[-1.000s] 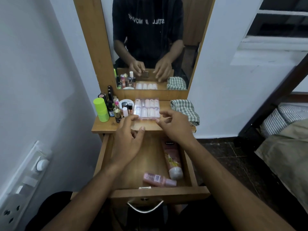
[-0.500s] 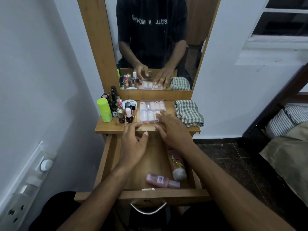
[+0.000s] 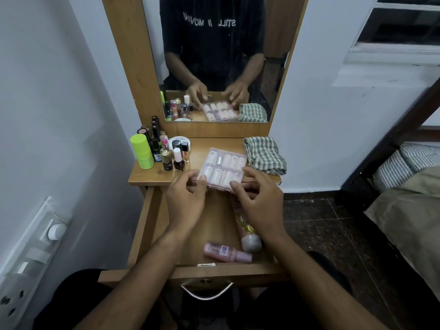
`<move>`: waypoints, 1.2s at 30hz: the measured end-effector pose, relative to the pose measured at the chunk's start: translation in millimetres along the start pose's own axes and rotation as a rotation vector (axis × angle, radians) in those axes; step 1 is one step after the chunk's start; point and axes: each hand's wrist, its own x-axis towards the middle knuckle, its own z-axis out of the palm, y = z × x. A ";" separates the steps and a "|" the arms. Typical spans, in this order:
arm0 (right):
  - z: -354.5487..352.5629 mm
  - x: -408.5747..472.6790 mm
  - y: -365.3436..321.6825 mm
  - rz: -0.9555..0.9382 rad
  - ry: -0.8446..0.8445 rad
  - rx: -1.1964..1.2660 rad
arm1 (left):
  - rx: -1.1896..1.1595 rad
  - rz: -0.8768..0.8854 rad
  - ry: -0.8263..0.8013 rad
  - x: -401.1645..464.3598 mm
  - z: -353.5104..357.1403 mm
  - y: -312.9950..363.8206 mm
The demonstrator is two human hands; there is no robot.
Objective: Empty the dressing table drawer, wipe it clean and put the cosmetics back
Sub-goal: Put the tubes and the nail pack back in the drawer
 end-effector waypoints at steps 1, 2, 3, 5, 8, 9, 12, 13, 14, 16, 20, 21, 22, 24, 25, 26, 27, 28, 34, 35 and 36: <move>0.0 -1.5 -3.0 0.095 0.028 0.061 | -0.046 -0.054 0.003 -0.3 0.0 0.8; 0.7 -2.4 -5.3 0.173 0.037 0.102 | -0.094 -0.108 0.009 -0.9 0.5 1.9; 1.9 -3.5 -6.8 0.227 0.029 0.138 | -0.144 -0.154 0.011 -2.0 1.1 3.8; 3.4 -5.0 -9.6 0.267 -0.003 0.193 | -0.243 -0.219 -0.002 -5.5 1.0 9.9; 4.9 -8.0 -10.0 0.300 -0.019 0.228 | -0.353 -0.275 -0.034 -9.9 -4.1 13.3; 4.3 -9.8 -9.5 0.320 -0.025 0.245 | -0.385 -0.296 -0.042 -11.8 -7.3 13.0; -0.5 -17.8 -11.6 0.381 -0.038 0.305 | -0.461 -0.366 -0.067 -26.0 -19.8 14.4; -3.9 -21.7 -13.5 0.393 -0.041 0.324 | -0.480 -0.379 -0.088 -33.5 -24.8 15.7; -8.4 -26.0 -16.6 0.402 -0.046 0.342 | -0.492 -0.384 -0.115 -41.5 -30.5 17.0; -17.7 -36.8 -21.3 0.419 -0.068 0.370 | -0.496 -0.392 -0.168 -57.3 -43.2 19.1; -30.4 -60.5 -23.2 0.440 -0.140 0.408 | -0.465 -0.430 -0.241 -79.6 -65.3 20.3; -31.9 -65.1 -23.1 0.451 -0.161 0.417 | -0.446 -0.439 -0.255 -83.0 -69.0 20.3; -32.9 -68.4 -23.4 0.467 -0.188 0.428 | -0.426 -0.445 -0.264 -85.6 -71.6 20.7; -32.1 -72.5 -24.3 0.517 -0.252 0.436 | -0.387 -0.457 -0.269 -87.9 -75.3 20.2; -30.6 -73.2 -24.2 0.537 -0.280 0.426 | -0.363 -0.464 -0.270 -87.4 -76.5 19.8; -28.8 -72.4 -23.2 0.552 -0.304 0.405 | -0.338 -0.469 -0.275 -85.8 -77.1 18.7; -26.5 -70.4 -22.0 0.562 -0.330 0.380 | -0.315 -0.474 -0.283 -83.1 -77.0 16.8; -24.0 -67.7 -20.4 0.570 -0.360 0.361 | -0.292 -0.480 -0.292 -80.1 -76.5 14.2; -4.6 -48.2 -5.4 0.574 -0.480 0.263 | -0.116 -0.534 -0.364 -52.9 -60.6 -2.1; -0.8 -45.4 -1.7 0.557 -0.491 0.217 | -0.086 -0.545 -0.384 -47.4 -56.6 -5.8; 2.9 -42.3 1.6 0.539 -0.505 0.170 | -0.060 -0.558 -0.399 -42.0 -52.5 -8.9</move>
